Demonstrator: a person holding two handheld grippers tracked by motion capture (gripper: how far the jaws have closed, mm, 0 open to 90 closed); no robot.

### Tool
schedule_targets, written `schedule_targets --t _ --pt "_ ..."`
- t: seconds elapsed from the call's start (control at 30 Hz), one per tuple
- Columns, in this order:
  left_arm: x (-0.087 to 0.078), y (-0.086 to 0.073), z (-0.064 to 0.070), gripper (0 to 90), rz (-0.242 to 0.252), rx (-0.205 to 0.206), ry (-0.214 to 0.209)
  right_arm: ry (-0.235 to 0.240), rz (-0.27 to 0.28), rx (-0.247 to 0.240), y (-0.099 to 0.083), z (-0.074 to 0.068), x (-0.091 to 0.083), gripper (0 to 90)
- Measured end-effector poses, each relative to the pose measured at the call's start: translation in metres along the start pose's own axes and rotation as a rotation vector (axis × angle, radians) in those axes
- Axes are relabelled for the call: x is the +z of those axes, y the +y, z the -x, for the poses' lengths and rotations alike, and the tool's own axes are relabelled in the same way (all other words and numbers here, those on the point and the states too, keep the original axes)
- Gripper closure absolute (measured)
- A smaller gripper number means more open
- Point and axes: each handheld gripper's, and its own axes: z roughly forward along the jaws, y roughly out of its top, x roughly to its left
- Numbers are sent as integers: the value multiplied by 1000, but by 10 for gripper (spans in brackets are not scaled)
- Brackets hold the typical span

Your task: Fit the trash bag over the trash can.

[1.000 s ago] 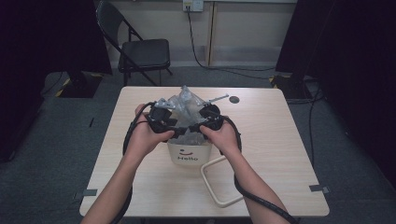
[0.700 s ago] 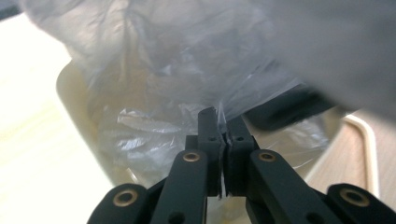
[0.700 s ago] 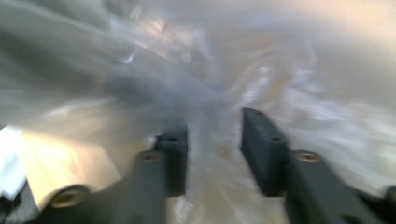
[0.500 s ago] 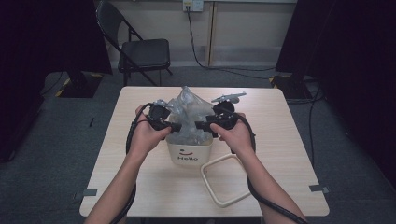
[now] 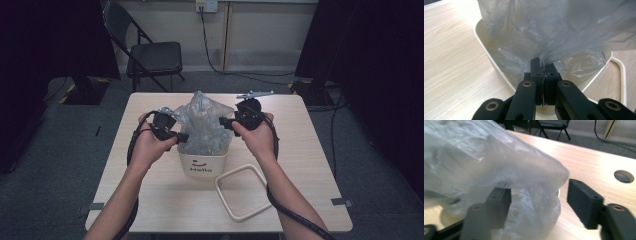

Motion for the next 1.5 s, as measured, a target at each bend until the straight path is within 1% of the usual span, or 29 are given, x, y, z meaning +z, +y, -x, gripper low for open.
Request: schedule_targets --t 0.07,0.13,0.2,0.27,0.3,0.4,0.47,0.57,0.6,0.67,0.7,0.8,0.83,0.87,0.9,0.93,0.97,1.0,1.03,1.07,1.1,1.13,1.17,1.27,1.33,1.37,1.43,1.47,1.5 --pt "-4 -2 -3 889 9 -15 3 11 -22 5 -3 2 6 479" --pt "-6 -4 -7 889 15 -24 5 20 -60 20 -9 5 16 521" --pt "-10 -7 -11 891 18 -36 9 28 -95 11 -13 5 21 680" --pt "-15 -10 -16 892 20 -42 11 43 -119 13 -16 7 24 810" --pt "-16 -12 -18 892 20 -48 17 47 -128 21 -17 9 23 848" --pt "-20 -17 -24 894 26 -68 25 46 -135 47 -18 15 19 884" --pt "-20 -20 -27 895 26 -84 30 40 -137 57 -19 20 16 890" --pt "-15 -25 -30 897 4 -94 28 39 -139 84 -24 27 15 884" --pt "-13 -26 -31 897 5 -100 35 37 -139 84 -26 29 16 879" --pt "-9 -28 -33 897 -3 -114 30 40 -147 92 -30 31 18 870" --pt "-7 -29 -34 897 -11 -113 27 42 -150 95 -32 31 19 860" --pt "-2 -31 -35 896 -10 -132 26 43 -156 97 -37 34 22 830" --pt "-2 -31 -35 896 -13 -126 24 46 -155 99 -38 35 23 818" --pt "-3 -31 -34 895 -17 -118 27 49 -152 96 -39 36 23 776" --pt "-4 -30 -33 892 -11 -120 22 43 -149 86 -39 36 22 721" --pt "-6 -30 -32 886 -10 -115 24 30 -139 71 -39 36 21 689" --pt "-7 -29 -32 874 -4 -111 24 34 -135 68 -38 36 20 665" --pt "-9 -28 -31 840 5 -106 32 40 -129 68 -37 37 17 613" --pt "-10 -28 -31 780 19 -97 37 39 -117 69 -37 37 15 574" --pt "-12 -27 -29 730 33 -98 42 41 -112 70 -36 37 12 560" --pt "-13 -26 -29 663 56 -88 52 47 -107 69 -36 37 9 538" --pt "-15 -25 -28 577 81 -76 57 48 -98 71 -35 37 7 521" --pt "-18 -23 -25 508 98 -72 63 51 -92 69 -35 36 4 520" --pt "-23 -19 -17 402 115 -66 59 73 -77 53 -34 31 -2 517" --pt "-27 -15 -11 373 136 -47 70 95 -76 42 -34 27 -5 529" --pt "-29 -14 -10 371 139 -33 71 104 -73 44 -34 25 -5 555" --pt "-31 -10 -5 357 150 -31 71 128 -80 36 -35 21 -5 582" --pt "-32 -9 -4 354 157 -26 70 128 -84 31 -35 18 -5 642" --pt "-33 -7 -2 342 158 -20 73 135 -91 22 -36 16 -3 678"
